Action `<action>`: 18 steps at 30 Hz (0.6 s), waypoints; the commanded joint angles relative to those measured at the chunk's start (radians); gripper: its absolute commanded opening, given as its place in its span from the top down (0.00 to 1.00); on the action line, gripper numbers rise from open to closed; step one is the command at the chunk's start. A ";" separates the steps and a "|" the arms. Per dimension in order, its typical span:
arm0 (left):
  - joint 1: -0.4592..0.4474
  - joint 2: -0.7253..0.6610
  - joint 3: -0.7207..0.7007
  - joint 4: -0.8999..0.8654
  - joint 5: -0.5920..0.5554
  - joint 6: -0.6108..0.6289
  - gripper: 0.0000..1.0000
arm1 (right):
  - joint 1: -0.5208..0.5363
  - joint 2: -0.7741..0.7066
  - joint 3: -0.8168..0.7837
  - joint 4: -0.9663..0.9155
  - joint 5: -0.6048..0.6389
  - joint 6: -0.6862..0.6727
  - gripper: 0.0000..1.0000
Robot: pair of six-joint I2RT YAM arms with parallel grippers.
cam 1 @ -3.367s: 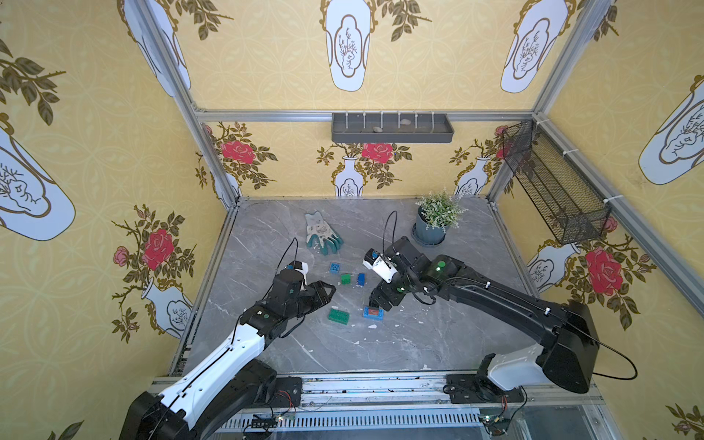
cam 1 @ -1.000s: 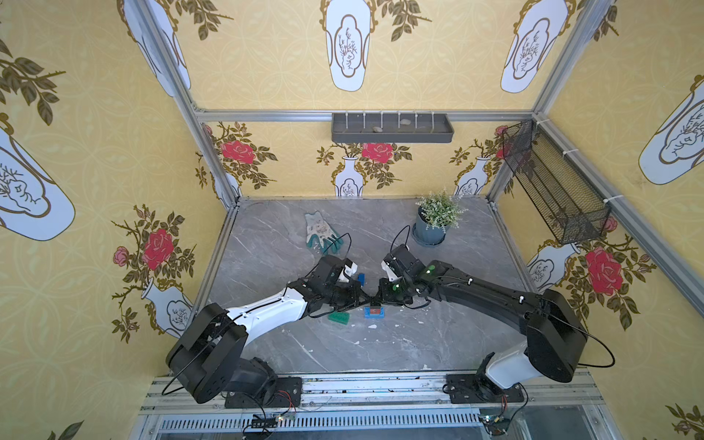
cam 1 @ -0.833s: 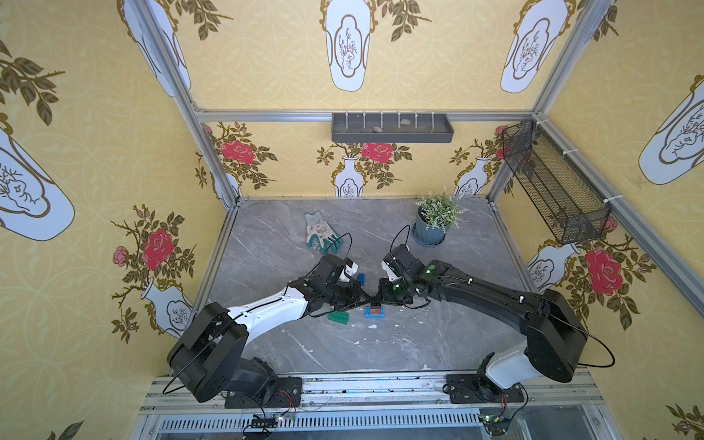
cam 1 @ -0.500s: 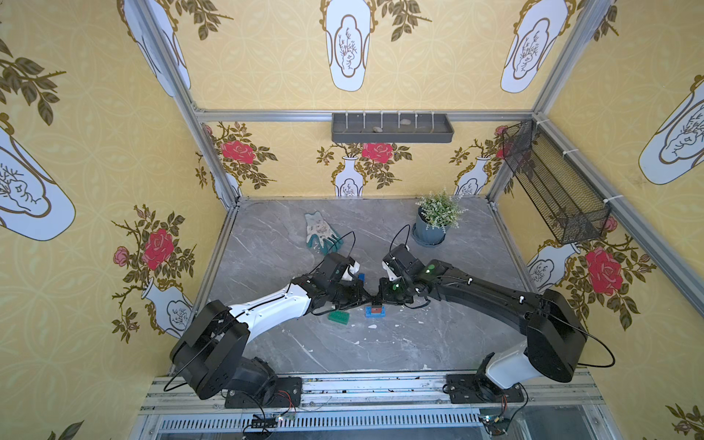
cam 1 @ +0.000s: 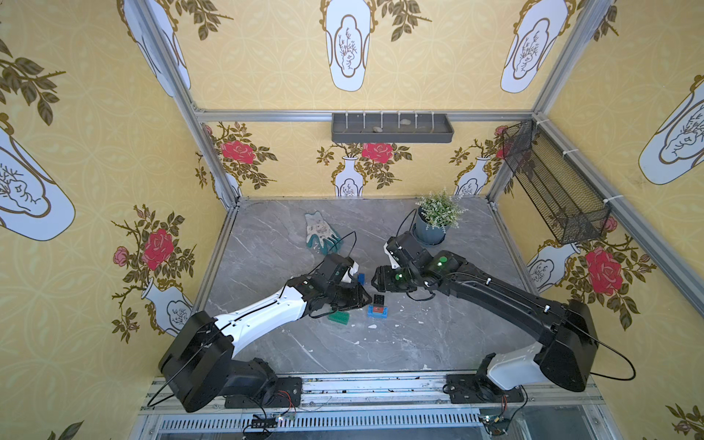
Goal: Assemble the number 1 with lego
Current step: Assemble the lego brick with the lego brick.
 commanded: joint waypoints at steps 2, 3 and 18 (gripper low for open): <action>0.008 -0.067 0.005 -0.041 -0.095 0.006 0.60 | 0.021 -0.058 -0.071 0.016 0.105 -0.001 0.35; 0.015 -0.079 0.003 -0.043 -0.100 0.001 0.59 | 0.022 -0.064 -0.085 0.013 0.106 0.003 0.35; 0.097 -0.240 -0.088 -0.051 -0.198 -0.046 0.57 | 0.272 -0.071 -0.191 0.072 0.285 -0.006 0.28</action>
